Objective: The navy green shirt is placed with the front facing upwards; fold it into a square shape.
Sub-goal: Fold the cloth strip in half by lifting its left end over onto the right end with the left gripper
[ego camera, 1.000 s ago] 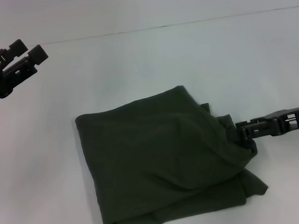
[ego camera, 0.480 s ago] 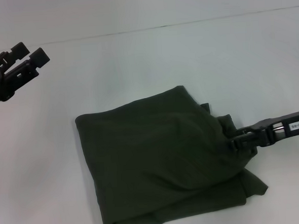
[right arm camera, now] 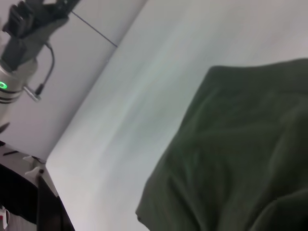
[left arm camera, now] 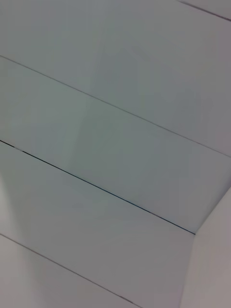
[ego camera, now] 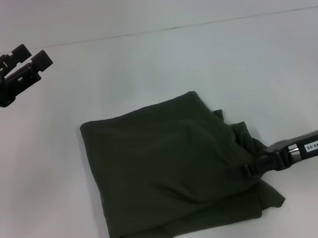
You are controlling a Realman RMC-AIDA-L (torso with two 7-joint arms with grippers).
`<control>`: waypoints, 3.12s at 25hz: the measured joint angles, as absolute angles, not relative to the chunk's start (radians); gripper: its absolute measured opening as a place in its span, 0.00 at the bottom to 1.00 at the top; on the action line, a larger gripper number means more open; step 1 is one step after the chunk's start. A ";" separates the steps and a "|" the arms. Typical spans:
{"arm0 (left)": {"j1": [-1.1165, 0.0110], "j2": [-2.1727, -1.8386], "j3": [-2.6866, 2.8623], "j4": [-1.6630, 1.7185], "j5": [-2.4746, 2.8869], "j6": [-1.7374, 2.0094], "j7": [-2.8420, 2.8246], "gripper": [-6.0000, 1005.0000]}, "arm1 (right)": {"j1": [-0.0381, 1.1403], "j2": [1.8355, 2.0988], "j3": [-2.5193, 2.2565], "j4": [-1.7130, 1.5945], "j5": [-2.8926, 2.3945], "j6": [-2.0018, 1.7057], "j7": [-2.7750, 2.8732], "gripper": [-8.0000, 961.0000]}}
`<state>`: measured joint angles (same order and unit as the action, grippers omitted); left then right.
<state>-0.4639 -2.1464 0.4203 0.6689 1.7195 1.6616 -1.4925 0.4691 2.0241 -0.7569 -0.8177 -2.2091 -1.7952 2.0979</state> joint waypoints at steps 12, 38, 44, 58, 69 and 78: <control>-0.465 -2.149 0.420 0.656 1.710 1.660 -1.491 0.90 | 0.434 1.996 -0.746 -0.828 -2.245 -1.848 2.085 0.39; -0.484 -2.146 0.560 0.655 1.801 1.666 -1.485 0.90 | 0.434 1.960 -0.678 -0.755 -2.323 -1.888 2.036 0.03; -0.513 -2.148 0.634 0.657 1.896 1.657 -1.496 0.90 | 0.431 1.954 -0.675 -0.755 -2.324 -1.891 2.040 0.03; -0.528 -2.158 0.735 0.647 2.078 1.564 -1.549 0.90 | 0.430 1.954 -0.681 -0.753 -2.334 -1.906 2.047 0.03; -0.537 -2.163 0.773 0.603 2.095 1.514 -1.541 0.90 | 0.430 1.954 -0.676 -0.753 -2.365 -1.914 2.046 0.03; -0.579 -2.167 0.800 0.541 2.085 1.494 -1.498 0.90 | 0.437 1.962 -0.679 -0.743 -2.367 -1.908 2.048 0.03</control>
